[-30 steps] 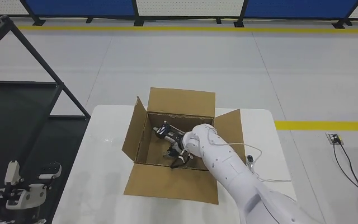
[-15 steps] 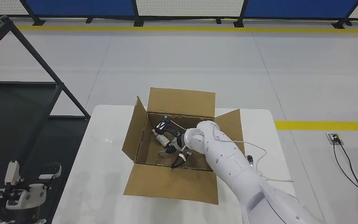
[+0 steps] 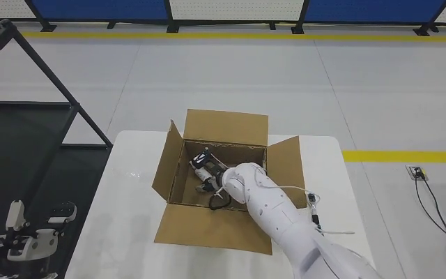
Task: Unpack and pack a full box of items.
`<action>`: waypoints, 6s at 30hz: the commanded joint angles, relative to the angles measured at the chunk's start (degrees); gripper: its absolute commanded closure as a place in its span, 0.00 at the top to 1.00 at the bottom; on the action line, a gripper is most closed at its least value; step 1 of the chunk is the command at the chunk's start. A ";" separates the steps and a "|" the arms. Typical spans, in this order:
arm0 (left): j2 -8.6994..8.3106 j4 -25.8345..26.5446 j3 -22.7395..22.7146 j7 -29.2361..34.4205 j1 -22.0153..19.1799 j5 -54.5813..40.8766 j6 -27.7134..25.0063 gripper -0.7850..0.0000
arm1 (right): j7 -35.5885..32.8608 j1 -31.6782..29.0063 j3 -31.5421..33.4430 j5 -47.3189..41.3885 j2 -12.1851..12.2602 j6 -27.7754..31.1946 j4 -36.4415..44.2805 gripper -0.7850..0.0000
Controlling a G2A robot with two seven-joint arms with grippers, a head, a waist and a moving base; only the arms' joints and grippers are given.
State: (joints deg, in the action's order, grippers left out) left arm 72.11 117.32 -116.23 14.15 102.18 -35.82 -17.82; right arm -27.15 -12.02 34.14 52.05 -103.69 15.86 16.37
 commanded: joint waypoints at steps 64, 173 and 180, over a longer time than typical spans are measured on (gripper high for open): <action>0.00 0.00 0.00 0.00 0.00 0.00 0.00 1.00 | -17.56 -39.16 32.72 15.81 21.29 6.66 79.42 0.00; 0.00 0.00 0.00 0.00 0.00 0.00 0.00 1.00 | -19.25 -73.87 73.71 -6.38 31.67 0.21 81.91 1.00; 0.00 0.00 0.00 0.00 0.00 0.00 0.00 1.00 | -18.59 -74.17 73.04 -6.67 32.11 -0.48 82.91 1.00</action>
State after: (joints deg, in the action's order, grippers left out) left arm 72.11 117.32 -116.23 14.15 102.18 -35.82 -17.82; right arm -45.85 -86.18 107.28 45.47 -71.63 15.48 99.19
